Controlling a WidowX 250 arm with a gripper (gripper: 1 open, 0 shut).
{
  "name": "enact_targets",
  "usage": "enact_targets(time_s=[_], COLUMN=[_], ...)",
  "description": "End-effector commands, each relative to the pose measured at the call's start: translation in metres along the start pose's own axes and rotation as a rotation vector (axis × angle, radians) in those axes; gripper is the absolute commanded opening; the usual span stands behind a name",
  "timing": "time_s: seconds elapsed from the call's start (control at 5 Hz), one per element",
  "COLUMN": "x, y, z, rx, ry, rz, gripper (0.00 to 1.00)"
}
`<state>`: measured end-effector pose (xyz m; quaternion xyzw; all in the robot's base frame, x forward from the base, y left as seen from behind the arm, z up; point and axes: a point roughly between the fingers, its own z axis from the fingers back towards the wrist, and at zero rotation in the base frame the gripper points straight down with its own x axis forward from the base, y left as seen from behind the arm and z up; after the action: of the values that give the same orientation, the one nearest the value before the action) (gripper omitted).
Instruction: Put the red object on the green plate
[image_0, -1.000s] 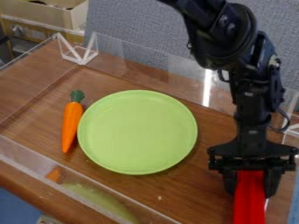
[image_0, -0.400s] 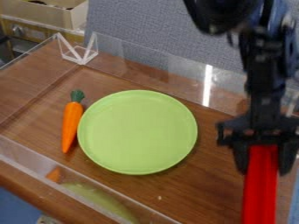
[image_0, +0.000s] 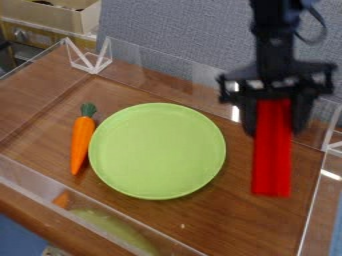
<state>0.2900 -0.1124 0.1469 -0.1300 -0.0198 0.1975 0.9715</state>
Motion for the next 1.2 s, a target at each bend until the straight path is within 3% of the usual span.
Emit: enact_targets(time_s=[0.0,0.4,0.8,1.0], x=[0.013,0.022,0.018,0.025], y=[0.009,0.027,0.017,0.021], z=[0.017,0.003,-0.016,-0.022], rx=[-0.004,0.068,0.108,0.127], ry=[-0.079,-0.101,-0.096,-0.104], rz=[0.006,0.036,0.007,0.021], gripper=[0.0,0.0,0.0,0.0])
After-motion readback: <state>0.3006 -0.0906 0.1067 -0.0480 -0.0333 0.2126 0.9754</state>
